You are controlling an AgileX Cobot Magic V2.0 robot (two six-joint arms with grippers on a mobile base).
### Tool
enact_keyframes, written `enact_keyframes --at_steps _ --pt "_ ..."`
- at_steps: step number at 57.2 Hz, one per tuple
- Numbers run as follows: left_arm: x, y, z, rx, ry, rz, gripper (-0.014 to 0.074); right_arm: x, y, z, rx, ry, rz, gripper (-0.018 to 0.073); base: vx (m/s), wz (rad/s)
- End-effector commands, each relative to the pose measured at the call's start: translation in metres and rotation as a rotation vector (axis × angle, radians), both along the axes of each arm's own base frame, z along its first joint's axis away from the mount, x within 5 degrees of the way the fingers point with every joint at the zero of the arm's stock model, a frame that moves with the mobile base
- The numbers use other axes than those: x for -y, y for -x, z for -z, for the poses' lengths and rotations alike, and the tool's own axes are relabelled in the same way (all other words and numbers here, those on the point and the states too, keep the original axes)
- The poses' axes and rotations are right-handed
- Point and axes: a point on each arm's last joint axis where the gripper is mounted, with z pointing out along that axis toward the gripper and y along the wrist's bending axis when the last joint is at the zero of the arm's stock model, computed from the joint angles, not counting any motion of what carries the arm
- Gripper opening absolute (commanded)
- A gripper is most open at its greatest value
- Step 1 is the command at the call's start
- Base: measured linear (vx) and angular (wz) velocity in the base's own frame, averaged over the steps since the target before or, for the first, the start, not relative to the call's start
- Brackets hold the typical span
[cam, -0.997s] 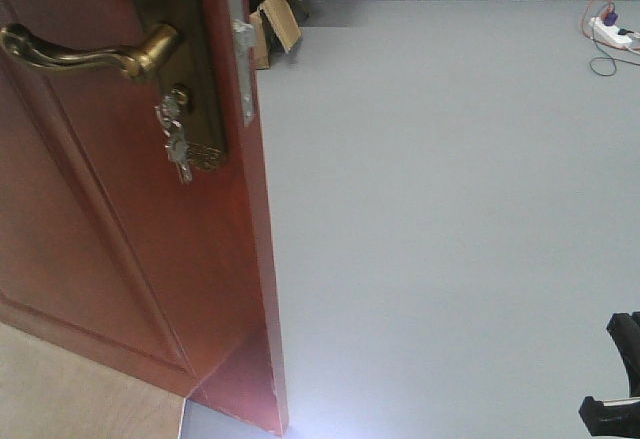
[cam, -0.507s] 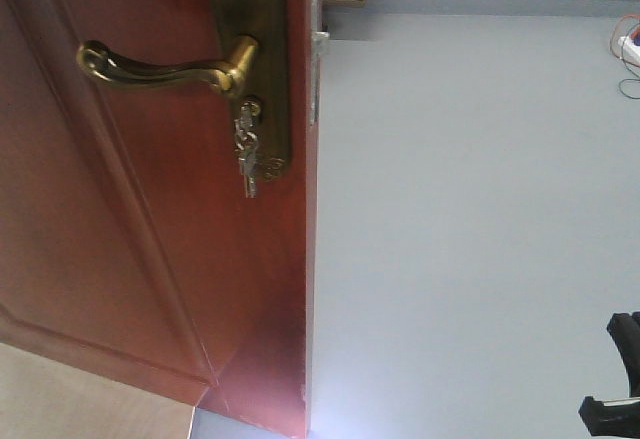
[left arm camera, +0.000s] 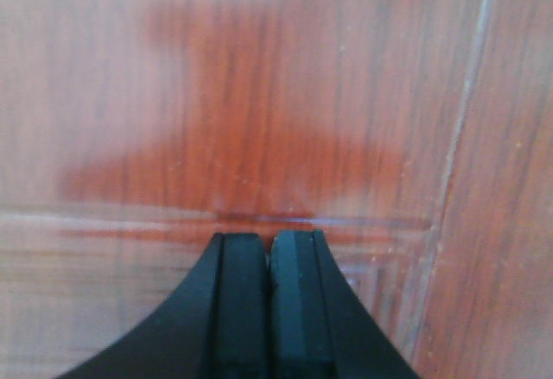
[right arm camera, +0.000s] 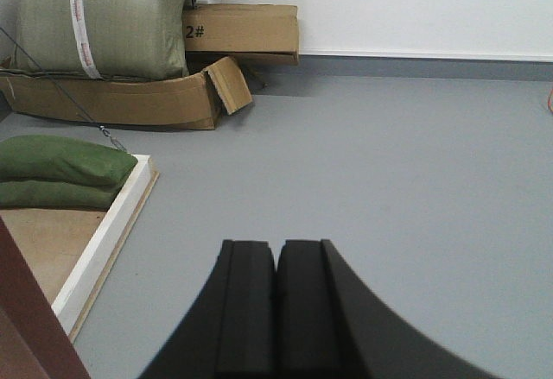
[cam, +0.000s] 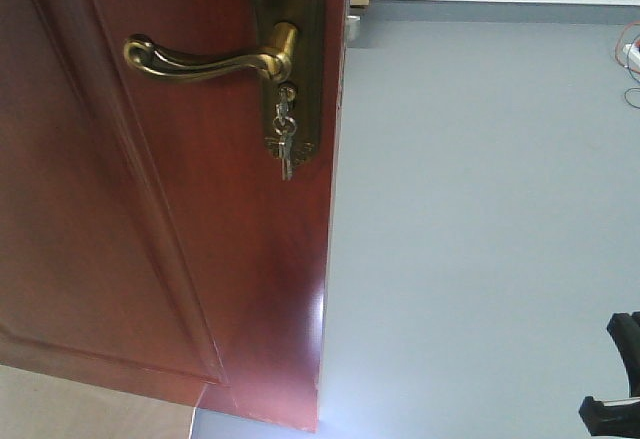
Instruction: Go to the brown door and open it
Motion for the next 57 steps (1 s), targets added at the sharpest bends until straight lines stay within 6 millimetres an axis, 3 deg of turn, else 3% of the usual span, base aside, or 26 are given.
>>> enact_keyframes --at_steps 1,57 --pt "-0.0025 0.0062 -0.0157 0.049 0.029 -0.015 -0.0003 0.0004 -0.0017 -0.006 0.081 0.007 0.002 0.0 0.06 -0.03" --pt "-0.0025 0.0062 -0.0157 0.048 0.03 -0.015 -0.0003 0.0004 -0.0017 -0.0058 0.079 0.007 0.002 0.0 0.05 -0.02"
